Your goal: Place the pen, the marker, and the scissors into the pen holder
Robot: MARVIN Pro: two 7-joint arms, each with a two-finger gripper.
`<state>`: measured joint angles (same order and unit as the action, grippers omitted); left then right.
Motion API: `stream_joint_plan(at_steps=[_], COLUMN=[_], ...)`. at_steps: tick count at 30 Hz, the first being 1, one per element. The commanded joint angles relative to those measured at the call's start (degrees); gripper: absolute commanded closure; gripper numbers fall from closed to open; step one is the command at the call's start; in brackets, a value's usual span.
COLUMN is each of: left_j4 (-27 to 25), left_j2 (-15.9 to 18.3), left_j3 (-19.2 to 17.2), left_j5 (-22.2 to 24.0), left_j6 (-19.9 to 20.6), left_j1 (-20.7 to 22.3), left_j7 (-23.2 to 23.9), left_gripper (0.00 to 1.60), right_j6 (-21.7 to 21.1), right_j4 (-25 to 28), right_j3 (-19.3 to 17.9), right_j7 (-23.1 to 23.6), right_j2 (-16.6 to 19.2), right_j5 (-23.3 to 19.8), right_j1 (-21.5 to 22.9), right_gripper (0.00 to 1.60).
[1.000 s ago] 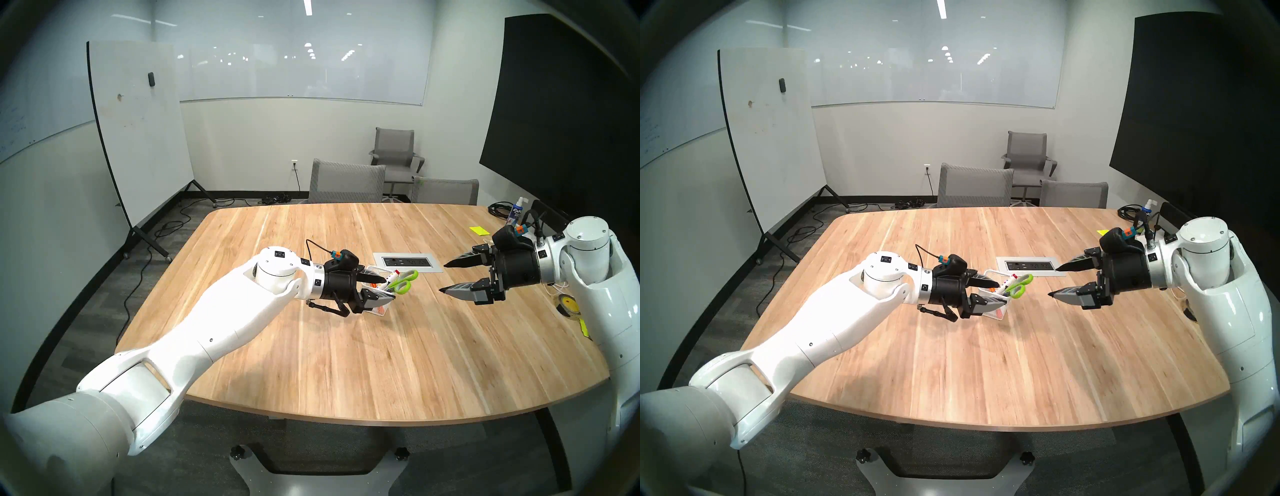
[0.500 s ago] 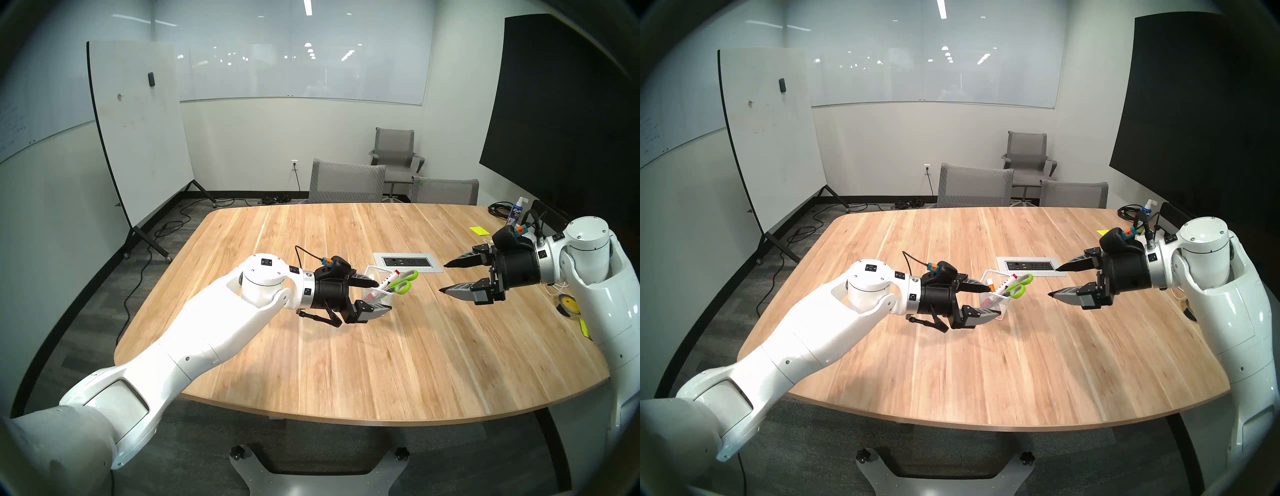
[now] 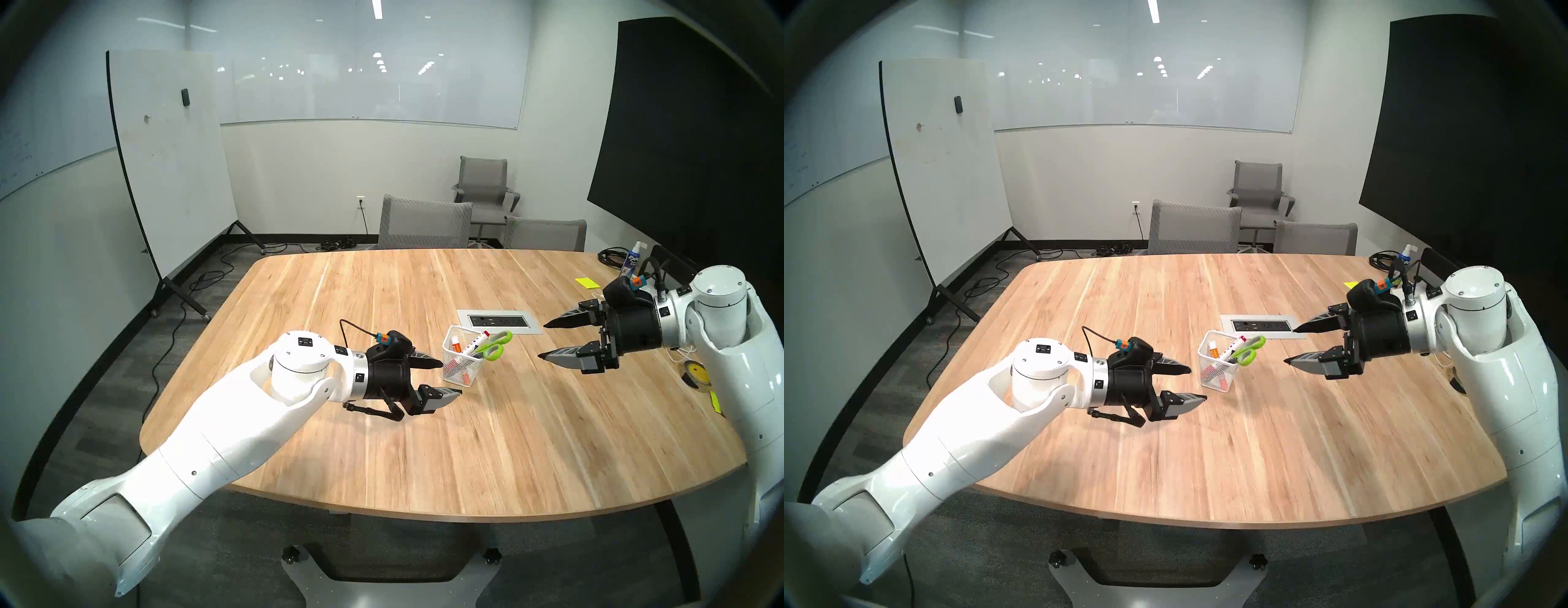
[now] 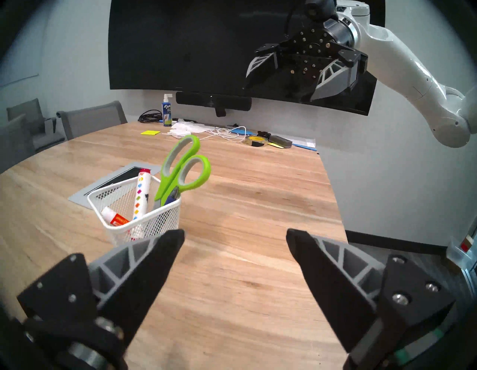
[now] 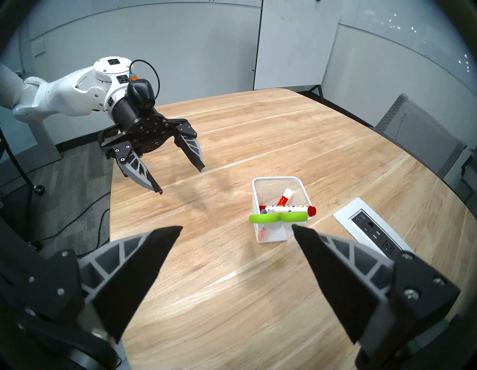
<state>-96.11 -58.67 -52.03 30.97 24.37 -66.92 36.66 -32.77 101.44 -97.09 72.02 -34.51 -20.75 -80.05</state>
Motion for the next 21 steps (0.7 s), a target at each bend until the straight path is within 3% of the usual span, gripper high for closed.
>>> stream_joint_plan(at_steps=[1, 13, 21], left_j4=[-6.8, -15.8, -22.2], left_j2=[3.4, 5.5, 6.2], left_j3=[-3.3, -8.3, -9.9], left_j5=[0.9, 0.9, -1.1], left_j6=[4.1, 10.7, 13.0], left_j1=[-5.4, -13.7, -18.9], left_j7=[-6.9, -20.4, -29.9], left_gripper=[0.21, 0.19, 0.0], right_j6=[0.0, -0.1, -0.2], right_j4=[0.2, 0.2, 0.2], right_j3=[-0.4, -0.4, -0.4], right_j7=[0.1, 0.2, 0.3], right_j2=[0.1, 0.1, 0.1], right_j5=[-0.3, -0.4, -0.5], right_j1=[0.5, 0.6, 0.7], right_gripper=[0.0, 0.0, 0.0])
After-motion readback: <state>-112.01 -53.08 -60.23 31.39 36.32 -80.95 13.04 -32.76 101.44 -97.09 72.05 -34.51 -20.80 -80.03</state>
